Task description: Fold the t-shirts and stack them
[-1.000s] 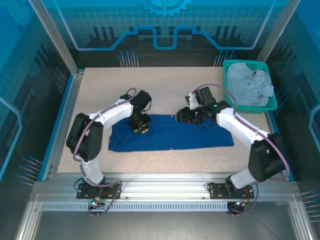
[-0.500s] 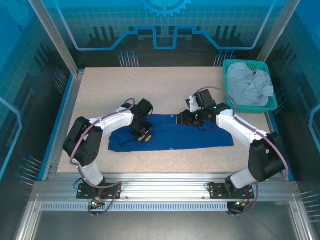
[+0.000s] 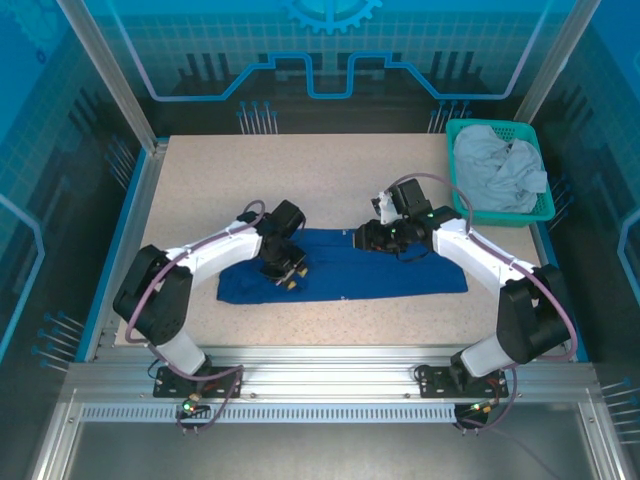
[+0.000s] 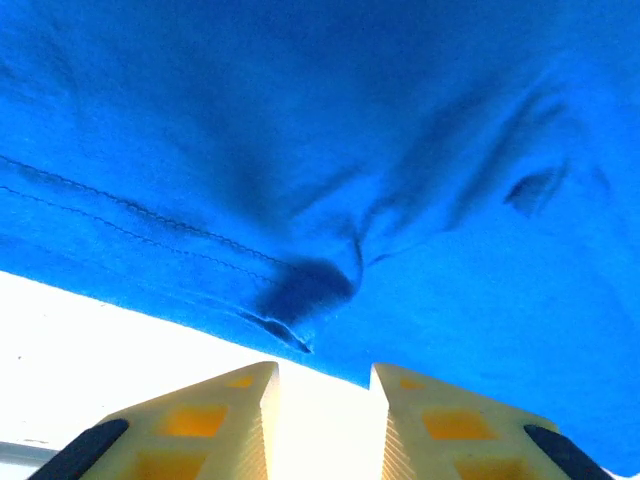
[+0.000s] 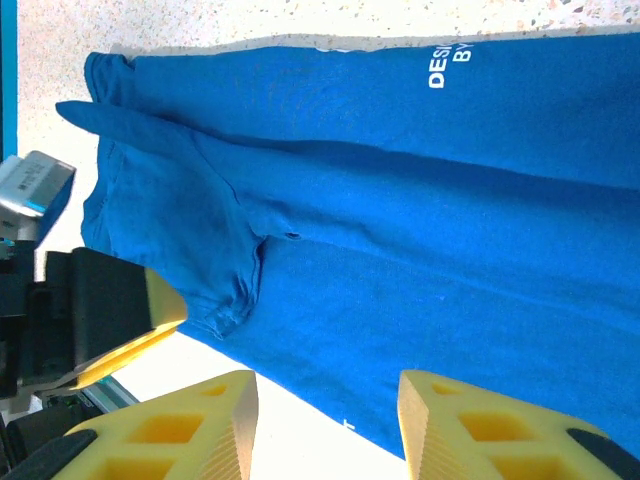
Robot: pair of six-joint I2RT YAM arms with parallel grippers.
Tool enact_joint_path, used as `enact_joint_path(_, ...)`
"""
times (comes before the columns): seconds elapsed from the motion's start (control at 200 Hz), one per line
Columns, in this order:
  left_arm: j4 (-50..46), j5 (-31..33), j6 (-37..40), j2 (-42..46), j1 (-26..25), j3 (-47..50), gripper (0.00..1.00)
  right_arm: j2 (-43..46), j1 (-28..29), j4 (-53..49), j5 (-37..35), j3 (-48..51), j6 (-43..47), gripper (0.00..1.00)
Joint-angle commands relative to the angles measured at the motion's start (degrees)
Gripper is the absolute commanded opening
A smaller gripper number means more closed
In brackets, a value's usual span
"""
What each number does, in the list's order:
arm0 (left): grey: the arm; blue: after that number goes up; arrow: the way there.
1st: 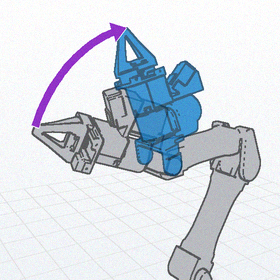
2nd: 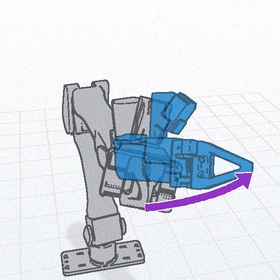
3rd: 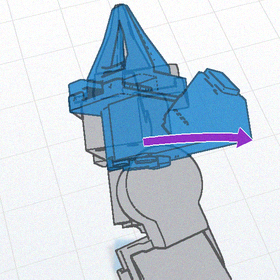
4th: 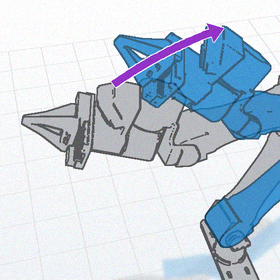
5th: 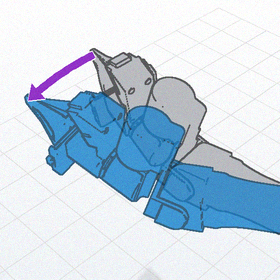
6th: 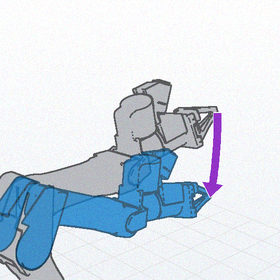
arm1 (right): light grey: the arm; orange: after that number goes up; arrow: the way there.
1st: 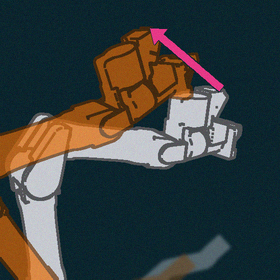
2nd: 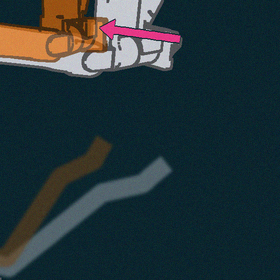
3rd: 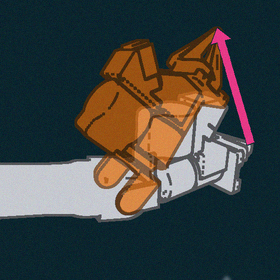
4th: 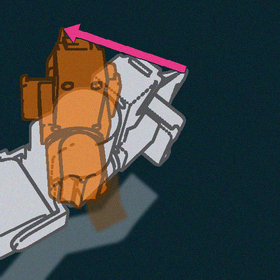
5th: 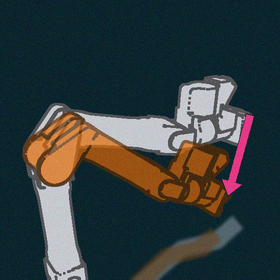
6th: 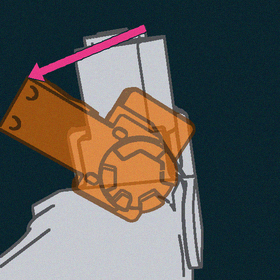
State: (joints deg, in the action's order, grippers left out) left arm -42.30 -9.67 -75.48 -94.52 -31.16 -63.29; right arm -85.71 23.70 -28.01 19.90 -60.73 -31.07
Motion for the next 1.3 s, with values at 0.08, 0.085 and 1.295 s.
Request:
enact_joint_path(0.08,3.2,-2.5,1.2,-2.6,0.9,-0.4,0.17,0.8,-1.3,-1.3,-2.0,0.5,-1.4,0.41)
enact_joint_path(0.085,3.4,-2.6,1.1,-2.8,0.9,-0.4,0.16,0.8,-1.3,-1.3,-2.0,0.5,-1.4,0.41)
enact_joint_path(1.295,0.2,4.6,18.2,-14.9,24.5,-12.1,0.03,-0.5,-10.1,-7.2,-4.8,0.5,-1.5,0.38)
